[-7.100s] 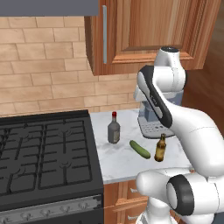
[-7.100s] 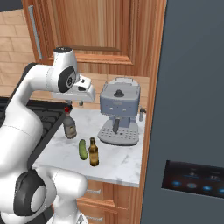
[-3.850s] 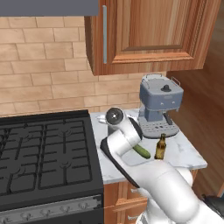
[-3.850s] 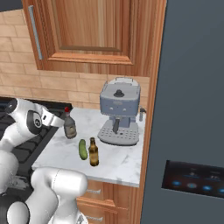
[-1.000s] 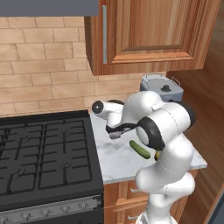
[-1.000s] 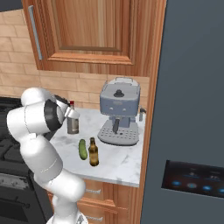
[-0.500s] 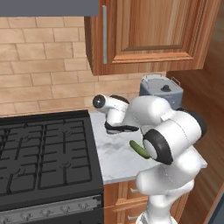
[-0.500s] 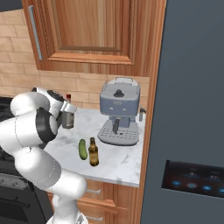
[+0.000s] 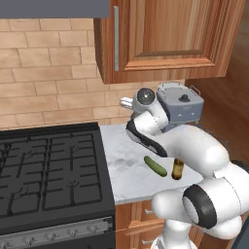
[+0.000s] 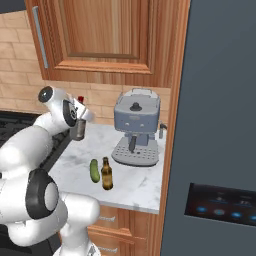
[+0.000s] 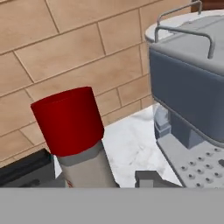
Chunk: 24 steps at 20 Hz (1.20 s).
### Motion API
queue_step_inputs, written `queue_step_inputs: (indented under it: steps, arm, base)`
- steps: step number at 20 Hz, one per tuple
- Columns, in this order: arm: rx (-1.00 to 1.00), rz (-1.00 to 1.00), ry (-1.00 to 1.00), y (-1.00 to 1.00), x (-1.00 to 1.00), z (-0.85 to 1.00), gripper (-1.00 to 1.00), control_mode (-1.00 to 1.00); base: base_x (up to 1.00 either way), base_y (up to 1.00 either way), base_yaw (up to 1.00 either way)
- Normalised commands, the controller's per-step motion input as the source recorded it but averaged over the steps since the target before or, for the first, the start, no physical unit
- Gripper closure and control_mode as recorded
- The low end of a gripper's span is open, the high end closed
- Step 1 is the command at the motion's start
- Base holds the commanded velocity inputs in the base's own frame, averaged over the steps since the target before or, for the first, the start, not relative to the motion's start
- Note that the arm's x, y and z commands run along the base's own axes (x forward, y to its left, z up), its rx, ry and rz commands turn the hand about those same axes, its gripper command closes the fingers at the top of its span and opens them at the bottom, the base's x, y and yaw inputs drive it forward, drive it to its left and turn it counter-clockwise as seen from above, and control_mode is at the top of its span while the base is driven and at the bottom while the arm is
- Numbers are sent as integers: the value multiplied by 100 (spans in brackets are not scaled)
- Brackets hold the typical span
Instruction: Place the beer and liquor on the top shelf of the fridge to keep them out of children's reach, and place the cucumber on lower shelves for easy access.
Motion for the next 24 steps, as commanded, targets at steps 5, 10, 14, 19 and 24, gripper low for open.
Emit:
queue_step_inputs:
  steps: [5,10,14,19,24]
  arm:
    - [8,34,-3,-41,-87,85,100,-100]
    - [1,38,-15,-26,-91,70,100,-100]
    - [6,37,-12,-7,-77,77,100,-100]
    - [-1,8,1,0,-40,38,100,-100]
    - [-11,-22,21,0,-27,20,100,-100]
  base:
    - [0,0,0]
    - [0,0,0]
    - [0,0,0]
    - [0,0,0]
    - [0,0,0]
